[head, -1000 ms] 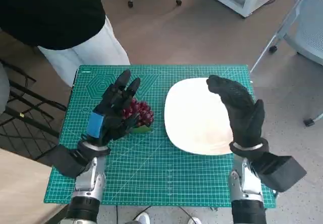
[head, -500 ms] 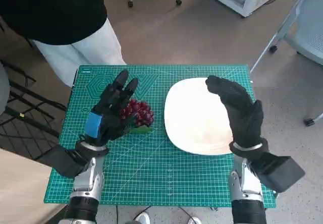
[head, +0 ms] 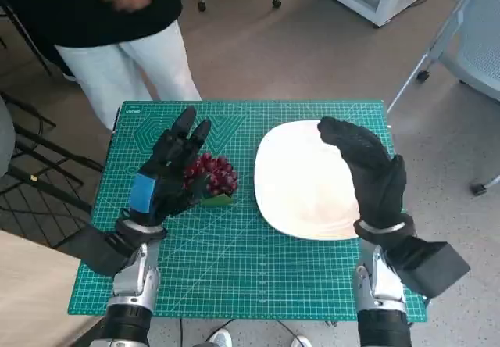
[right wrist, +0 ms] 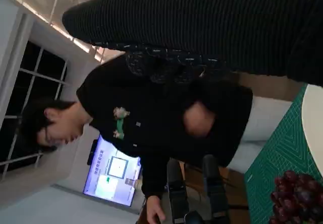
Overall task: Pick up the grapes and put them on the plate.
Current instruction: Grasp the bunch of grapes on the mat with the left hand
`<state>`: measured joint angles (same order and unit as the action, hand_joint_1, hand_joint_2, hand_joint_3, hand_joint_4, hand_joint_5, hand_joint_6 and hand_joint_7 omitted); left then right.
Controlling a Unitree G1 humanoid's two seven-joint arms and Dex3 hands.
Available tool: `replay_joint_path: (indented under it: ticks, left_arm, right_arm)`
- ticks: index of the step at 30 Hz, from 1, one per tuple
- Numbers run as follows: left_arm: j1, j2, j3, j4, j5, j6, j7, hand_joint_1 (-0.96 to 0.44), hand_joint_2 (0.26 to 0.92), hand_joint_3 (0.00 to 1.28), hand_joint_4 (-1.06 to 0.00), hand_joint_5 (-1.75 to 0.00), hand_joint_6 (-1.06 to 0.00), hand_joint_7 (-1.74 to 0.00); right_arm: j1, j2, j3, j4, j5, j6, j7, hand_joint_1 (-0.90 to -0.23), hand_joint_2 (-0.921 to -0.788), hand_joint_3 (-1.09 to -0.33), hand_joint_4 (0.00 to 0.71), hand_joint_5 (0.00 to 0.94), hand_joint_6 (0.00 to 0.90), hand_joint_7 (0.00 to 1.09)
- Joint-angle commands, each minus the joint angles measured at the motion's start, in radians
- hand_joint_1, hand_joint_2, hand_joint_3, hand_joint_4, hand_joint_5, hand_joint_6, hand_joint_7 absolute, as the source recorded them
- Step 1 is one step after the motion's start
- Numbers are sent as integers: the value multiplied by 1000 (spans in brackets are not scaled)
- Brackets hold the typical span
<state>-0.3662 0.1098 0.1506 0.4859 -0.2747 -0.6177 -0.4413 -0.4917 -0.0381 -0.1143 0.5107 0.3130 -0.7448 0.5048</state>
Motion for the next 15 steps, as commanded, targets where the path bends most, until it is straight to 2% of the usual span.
replay_joint_path:
  ticks: [1, 6, 9, 11, 15]
  left_arm:
    - [17, 9, 0, -13, 13, -10, 5, -444, 921, 414, -291, 0, -311, -2]
    - [21, 41, -8, -31, 57, -7, 15, -466, 921, 393, -257, 0, -284, 0]
    - [30, 107, -25, -67, 163, 23, 42, -542, 921, 297, -146, 0, -187, 0]
    - [43, 176, -42, -131, 292, 87, 72, -601, 921, 219, -80, 1, -115, 0]
    - [74, 315, -79, -331, 587, 315, 92, -686, 888, 70, -18, 1, -27, 1]
  right_arm:
    - [16, 3, -1, 17, -2, -1, -1, -676, -921, -713, 388, 8, 7, 557]
    - [15, 1, -1, 17, 2, -2, 5, -678, -921, -716, 389, 8, 5, 558]
    - [13, 0, -1, 20, 6, -4, 9, -678, -921, -719, 390, 8, 2, 557]
    - [11, -1, -2, 21, 6, -5, 10, -679, -921, -721, 390, 8, 2, 557]
    - [8, -1, -2, 26, 6, -6, 10, -683, -921, -726, 390, 8, 0, 558]
